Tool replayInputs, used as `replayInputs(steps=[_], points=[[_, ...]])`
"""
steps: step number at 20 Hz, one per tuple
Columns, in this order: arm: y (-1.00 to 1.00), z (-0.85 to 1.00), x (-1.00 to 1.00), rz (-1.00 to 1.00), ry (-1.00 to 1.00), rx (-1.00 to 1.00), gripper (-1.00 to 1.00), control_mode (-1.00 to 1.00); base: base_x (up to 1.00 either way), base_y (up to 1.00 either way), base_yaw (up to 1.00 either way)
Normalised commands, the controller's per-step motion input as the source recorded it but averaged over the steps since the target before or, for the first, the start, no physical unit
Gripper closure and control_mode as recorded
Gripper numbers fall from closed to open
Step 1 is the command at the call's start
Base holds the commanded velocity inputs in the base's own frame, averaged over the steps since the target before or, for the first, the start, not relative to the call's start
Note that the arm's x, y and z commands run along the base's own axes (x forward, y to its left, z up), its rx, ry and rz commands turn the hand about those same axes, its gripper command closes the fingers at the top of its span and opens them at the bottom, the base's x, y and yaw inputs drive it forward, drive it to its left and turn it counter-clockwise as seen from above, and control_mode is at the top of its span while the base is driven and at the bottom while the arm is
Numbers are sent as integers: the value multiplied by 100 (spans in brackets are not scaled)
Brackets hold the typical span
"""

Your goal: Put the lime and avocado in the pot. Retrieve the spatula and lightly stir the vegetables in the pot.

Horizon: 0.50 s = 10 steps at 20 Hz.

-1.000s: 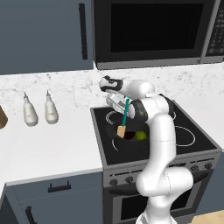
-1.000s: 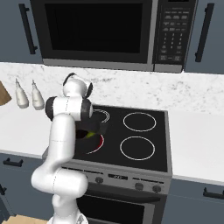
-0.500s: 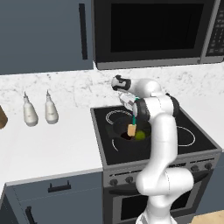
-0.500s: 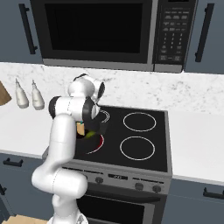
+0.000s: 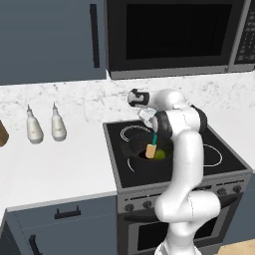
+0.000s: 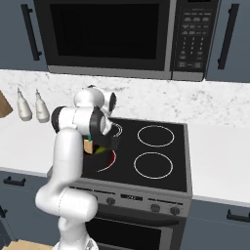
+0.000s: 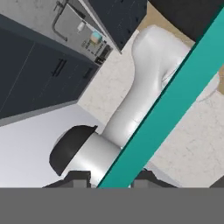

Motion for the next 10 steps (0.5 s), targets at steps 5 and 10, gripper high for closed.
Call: replayInputs(steps=[5,10], points=[[-7,6,-45,0,-1,7,100,-100,0,0,0],[-1,-53,4,0,3,0,100,-100,0,0,0]])
